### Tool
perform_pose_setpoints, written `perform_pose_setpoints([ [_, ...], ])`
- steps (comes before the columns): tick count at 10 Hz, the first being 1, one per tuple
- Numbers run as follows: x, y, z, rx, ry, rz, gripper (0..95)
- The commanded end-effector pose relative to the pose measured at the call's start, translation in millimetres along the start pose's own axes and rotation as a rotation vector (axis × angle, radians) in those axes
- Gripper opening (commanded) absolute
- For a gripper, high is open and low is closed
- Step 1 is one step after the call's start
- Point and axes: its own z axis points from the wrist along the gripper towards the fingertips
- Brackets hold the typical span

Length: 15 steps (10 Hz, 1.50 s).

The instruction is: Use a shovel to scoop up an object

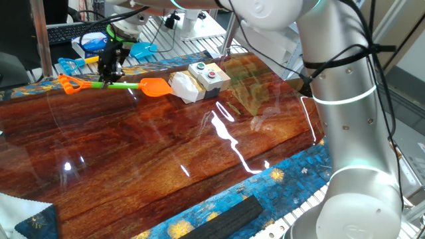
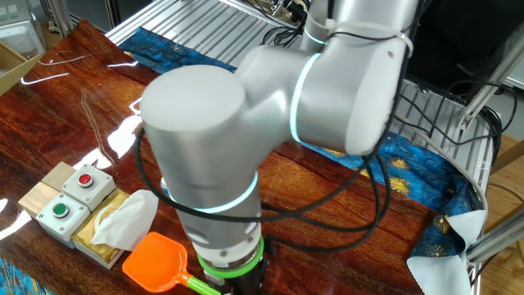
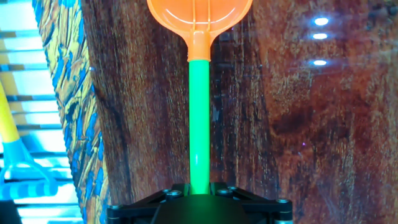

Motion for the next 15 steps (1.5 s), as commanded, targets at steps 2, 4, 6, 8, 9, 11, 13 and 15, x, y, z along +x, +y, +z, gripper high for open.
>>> perform_pose_setpoints([
  [2, -1.2, 2.7, 3.8, 0.004, 0.020, 0.000, 0.0],
  [4, -1.8, 2.4, 5.0, 0.007, 0.032, -0.004, 0.0],
  [6, -2.1, 0.8, 5.7, 0.008, 0.040, -0.012, 0.0],
  [8, -2.5, -1.6, 6.5, 0.011, 0.046, -0.020, 0.0],
  [9, -2.6, -3.3, 6.6, 0.018, 0.052, -0.027, 0.0],
  [11, -3.4, -6.5, 6.4, 0.018, 0.048, -0.029, 0.0],
  [13, -6.9, -9.2, 4.6, 0.009, 0.050, -0.025, 0.0],
  [15, -11.3, -10.4, 1.4, 0.009, 0.062, -0.021, 0.0],
])
